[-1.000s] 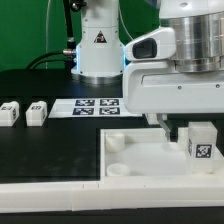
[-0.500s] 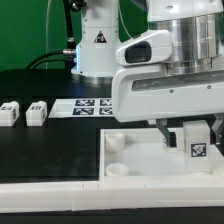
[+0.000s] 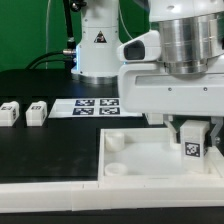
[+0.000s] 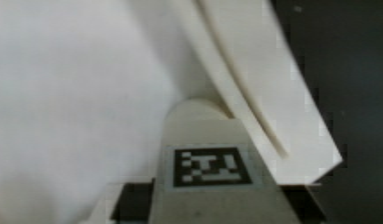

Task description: Assemble one leg

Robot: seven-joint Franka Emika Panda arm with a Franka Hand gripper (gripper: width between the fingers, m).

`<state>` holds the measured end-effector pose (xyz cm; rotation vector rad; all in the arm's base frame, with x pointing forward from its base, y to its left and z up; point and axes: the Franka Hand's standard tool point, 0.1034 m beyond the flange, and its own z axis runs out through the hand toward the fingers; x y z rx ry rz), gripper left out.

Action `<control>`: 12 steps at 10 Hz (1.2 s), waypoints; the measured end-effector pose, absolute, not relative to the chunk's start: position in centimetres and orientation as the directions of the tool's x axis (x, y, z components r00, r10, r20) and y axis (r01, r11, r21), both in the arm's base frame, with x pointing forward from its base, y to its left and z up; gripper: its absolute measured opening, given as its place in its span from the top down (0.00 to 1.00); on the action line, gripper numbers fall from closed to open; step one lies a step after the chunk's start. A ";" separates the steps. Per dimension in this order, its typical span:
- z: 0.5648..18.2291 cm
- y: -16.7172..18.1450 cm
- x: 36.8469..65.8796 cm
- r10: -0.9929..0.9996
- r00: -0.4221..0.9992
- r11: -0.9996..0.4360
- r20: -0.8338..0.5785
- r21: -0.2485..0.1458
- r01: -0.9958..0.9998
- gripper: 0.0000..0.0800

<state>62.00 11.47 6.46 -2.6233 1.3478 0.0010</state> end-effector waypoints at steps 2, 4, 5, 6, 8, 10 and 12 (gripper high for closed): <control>6.4 12.0 62.1 -0.953 0.241 -0.218 -0.183 -0.140 -0.966 0.64; 6.3 12.1 62.5 -0.971 -0.075 0.098 -0.228 -0.093 -0.991 0.63; 6.4 12.2 62.6 -0.957 -0.167 0.191 -0.236 -0.080 -0.978 0.63; 6.4 12.0 62.7 -0.932 -0.265 0.289 -0.248 -0.062 -0.955 0.63; 6.1 11.6 62.5 -0.895 -0.366 0.389 -0.255 -0.043 -0.920 0.63; 6.1 11.3 62.5 -0.886 -0.393 0.415 -0.247 -0.040 -0.909 0.59; 6.1 11.4 62.5 -0.888 -0.388 0.409 -0.246 -0.040 -0.912 0.36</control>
Offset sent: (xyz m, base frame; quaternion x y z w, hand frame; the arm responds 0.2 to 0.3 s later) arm 0.0366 0.0119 0.0124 0.1047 0.0164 0.4148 0.9037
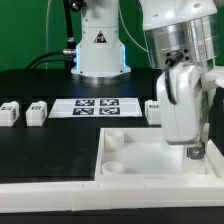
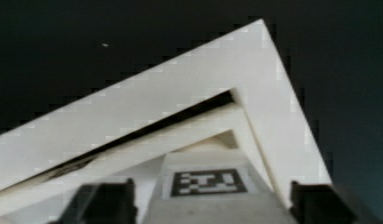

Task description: Assemble one leg

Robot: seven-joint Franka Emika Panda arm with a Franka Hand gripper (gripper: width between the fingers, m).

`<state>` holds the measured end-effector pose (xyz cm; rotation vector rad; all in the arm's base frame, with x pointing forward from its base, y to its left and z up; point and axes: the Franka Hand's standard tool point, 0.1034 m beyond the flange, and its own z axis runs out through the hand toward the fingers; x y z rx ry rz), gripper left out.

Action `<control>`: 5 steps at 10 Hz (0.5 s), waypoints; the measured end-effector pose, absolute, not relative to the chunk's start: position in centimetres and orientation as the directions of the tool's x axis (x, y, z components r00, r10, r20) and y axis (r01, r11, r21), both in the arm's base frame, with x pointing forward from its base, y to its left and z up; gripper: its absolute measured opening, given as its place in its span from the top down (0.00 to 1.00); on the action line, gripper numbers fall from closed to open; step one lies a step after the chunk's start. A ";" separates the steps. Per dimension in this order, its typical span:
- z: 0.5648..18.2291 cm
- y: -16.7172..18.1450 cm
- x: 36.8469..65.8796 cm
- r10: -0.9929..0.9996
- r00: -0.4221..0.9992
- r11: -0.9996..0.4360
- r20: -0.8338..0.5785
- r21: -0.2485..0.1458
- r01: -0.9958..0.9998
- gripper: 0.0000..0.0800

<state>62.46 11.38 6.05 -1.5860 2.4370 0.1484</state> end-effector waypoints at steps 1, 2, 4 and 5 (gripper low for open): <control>6.1 11.4 62.5 -0.892 -0.379 0.401 -0.245 -0.043 -0.915 0.36; 6.3 11.2 62.0 -0.913 -0.328 0.351 -0.243 -0.057 -0.934 0.22; 8.2 11.5 61.4 -0.922 -0.288 0.317 -0.258 -0.077 -0.945 0.20; 9.2 11.8 61.4 -0.925 -0.273 0.305 -0.265 -0.088 -0.948 0.19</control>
Offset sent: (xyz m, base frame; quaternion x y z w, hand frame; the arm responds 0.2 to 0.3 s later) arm -0.0232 0.0111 0.0393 -0.0018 -0.0418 -0.0276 0.9987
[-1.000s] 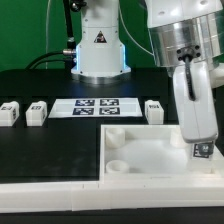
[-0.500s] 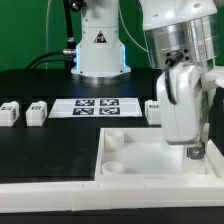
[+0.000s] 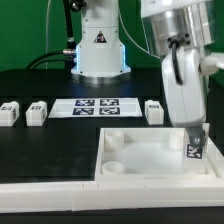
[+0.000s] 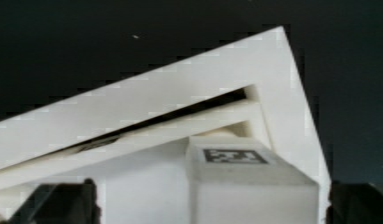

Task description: Assemble one leg

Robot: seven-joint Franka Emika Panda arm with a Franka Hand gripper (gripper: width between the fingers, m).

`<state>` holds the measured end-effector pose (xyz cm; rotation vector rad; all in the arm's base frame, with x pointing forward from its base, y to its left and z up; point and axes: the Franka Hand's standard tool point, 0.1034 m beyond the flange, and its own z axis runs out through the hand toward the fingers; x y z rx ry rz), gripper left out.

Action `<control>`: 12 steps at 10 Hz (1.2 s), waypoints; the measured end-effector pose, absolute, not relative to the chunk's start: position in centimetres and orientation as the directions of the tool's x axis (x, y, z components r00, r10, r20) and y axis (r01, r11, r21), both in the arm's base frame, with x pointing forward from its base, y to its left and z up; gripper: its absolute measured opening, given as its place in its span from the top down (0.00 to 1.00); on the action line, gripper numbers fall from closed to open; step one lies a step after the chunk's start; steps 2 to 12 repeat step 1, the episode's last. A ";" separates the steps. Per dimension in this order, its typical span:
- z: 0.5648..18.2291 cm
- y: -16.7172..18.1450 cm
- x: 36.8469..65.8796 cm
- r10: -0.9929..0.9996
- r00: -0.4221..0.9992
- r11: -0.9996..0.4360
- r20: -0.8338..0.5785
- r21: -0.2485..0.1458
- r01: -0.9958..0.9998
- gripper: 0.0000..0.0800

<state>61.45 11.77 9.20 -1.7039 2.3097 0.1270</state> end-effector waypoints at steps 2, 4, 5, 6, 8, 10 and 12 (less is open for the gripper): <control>9.5 11.8 61.6 -0.925 -0.271 0.304 -0.267 -0.089 -0.949 0.19; 9.5 11.8 61.6 -0.925 -0.271 0.304 -0.267 -0.089 -0.949 0.19; 9.5 11.8 61.6 -0.925 -0.271 0.304 -0.267 -0.089 -0.949 0.19; 9.5 11.8 61.6 -0.925 -0.271 0.304 -0.267 -0.089 -0.949 0.19; 9.5 11.8 61.6 -0.925 -0.271 0.304 -0.267 -0.089 -0.949 0.19; 9.5 11.8 61.6 -0.925 -0.271 0.304 -0.267 -0.089 -0.949 0.19; 9.5 11.8 61.6 -0.925 -0.271 0.304 -0.267 -0.089 -0.949 0.19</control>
Offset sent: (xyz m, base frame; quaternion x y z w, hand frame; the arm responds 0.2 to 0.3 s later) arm 0.0000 0.0000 0.0000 0.0000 0.0000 0.0000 1.0000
